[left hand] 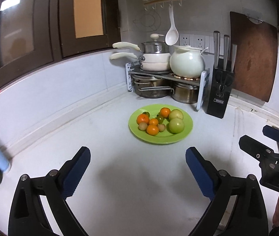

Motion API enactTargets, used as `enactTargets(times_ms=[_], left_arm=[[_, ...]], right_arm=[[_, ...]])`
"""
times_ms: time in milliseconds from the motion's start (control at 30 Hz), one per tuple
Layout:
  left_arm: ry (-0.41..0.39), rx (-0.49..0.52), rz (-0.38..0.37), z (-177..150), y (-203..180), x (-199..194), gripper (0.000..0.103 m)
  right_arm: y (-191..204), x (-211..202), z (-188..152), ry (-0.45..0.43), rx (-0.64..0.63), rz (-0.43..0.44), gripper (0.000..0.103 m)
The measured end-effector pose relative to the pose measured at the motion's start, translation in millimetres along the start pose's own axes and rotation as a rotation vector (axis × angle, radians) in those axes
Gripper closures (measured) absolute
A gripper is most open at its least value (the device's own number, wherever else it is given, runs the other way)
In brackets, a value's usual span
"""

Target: Organize fruits

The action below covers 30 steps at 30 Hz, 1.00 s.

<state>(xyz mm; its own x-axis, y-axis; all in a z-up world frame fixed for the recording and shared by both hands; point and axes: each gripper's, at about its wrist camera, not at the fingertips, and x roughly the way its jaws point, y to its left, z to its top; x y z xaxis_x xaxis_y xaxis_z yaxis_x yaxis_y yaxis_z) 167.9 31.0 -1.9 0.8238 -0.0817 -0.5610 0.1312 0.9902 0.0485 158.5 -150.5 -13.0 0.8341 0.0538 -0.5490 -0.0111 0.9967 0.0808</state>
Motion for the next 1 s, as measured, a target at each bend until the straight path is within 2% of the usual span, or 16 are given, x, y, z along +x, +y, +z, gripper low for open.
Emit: enactTargets(times_ms=[100, 533, 1000], left_arm=[[-0.003, -0.016, 0.007, -9, -6, -20, 0.0], [-0.023, -0.049, 0.025, -44, -18, -90, 0.0], [-0.051, -0.071, 0.038, -58, -21, -123, 0.0]], right_arm=[[-3, -20, -8, -0.006, -0.012, 0.003, 0.012], [-9, -88, -41, -0.032, -0.045, 0.045, 0.009], [-6, -117, -56, -0.044, -0.059, 0.074, 0.009]])
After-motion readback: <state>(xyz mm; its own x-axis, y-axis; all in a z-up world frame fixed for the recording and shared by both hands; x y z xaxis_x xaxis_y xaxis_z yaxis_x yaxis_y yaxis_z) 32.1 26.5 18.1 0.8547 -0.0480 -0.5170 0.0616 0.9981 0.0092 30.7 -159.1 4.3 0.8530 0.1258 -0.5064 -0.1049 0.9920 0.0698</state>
